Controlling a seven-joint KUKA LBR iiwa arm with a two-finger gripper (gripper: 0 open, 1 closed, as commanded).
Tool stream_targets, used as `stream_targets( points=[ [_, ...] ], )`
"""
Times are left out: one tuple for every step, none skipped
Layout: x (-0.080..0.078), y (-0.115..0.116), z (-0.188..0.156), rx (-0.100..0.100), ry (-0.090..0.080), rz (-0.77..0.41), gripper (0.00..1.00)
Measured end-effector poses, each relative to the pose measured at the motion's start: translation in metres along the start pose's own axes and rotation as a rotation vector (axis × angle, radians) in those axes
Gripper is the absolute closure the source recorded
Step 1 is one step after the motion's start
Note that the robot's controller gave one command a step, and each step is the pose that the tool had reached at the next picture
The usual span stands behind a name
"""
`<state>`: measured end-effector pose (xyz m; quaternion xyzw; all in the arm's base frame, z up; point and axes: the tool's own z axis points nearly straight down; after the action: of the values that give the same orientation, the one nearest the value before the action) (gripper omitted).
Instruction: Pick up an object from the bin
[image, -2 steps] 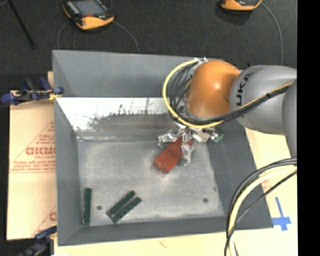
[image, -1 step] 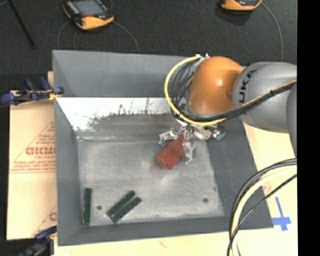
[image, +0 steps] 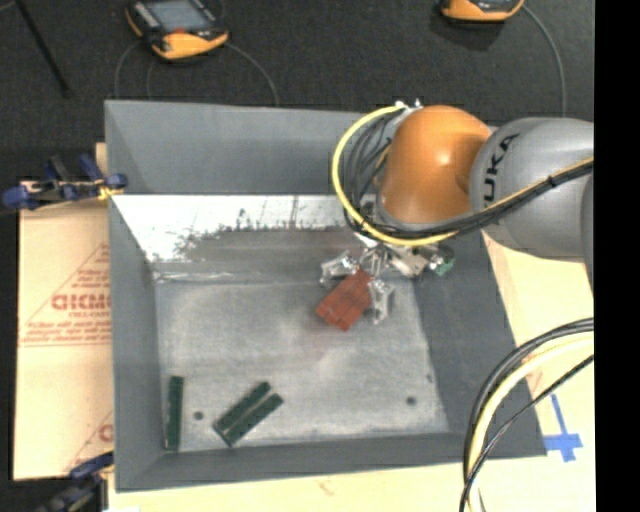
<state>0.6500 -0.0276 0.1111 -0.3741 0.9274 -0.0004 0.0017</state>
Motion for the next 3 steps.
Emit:
stream_targets(
  points=[
    [0.000,-0.001,-0.009,0.003,-0.002,0.001,1.00],
    [0.000,-0.001,-0.016,0.002,-0.001,0.002,1.00],
    [0.000,0.000,-0.025,-0.001,0.002,0.003,1.00]
  ],
)
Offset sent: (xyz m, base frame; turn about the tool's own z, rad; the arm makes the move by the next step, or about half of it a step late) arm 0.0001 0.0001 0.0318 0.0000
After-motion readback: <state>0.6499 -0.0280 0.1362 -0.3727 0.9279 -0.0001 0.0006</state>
